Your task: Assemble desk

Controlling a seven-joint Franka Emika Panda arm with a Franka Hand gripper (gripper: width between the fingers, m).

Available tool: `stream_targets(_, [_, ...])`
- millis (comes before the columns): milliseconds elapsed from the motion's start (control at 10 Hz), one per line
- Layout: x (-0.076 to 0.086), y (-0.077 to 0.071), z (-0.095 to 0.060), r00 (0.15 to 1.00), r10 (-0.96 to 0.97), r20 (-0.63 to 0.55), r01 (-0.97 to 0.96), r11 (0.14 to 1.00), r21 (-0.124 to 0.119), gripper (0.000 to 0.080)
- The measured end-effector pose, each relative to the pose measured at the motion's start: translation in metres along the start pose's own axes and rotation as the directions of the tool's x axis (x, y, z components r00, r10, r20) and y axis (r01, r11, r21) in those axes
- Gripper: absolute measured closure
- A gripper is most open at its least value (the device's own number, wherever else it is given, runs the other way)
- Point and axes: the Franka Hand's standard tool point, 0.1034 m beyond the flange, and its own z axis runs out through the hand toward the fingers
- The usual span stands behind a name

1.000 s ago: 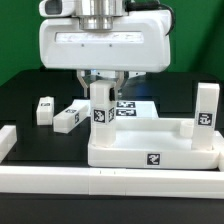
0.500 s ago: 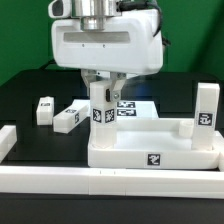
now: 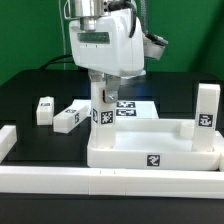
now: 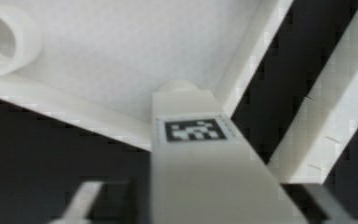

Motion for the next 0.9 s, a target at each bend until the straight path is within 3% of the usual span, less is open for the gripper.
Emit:
stream_targets(100, [-0.0001,0.0001,0.0002,1.0,-0.019,0.0,0.019,1.0,0.0,0.0292])
stream_targets(200, [-0.0004,0.0002,0.0007,0.998,-0.062,0.001,0.062,0.998,-0.001,0.0181])
stream_targets(300, [-0.0004,0.0004,0.001,0.997,-0.076,0.001,0.076,0.997,-0.002,0.0159])
stream_targets(500, [-0.0004,-0.001,0.0002,0.961,-0.277,-0.001,0.277,0.961,-0.003,0.0151])
stream_targets(900, [-0.0092,-0.0062,0.0011,0.798,-0.603,-0.001,0.603,0.798,-0.008,0.015])
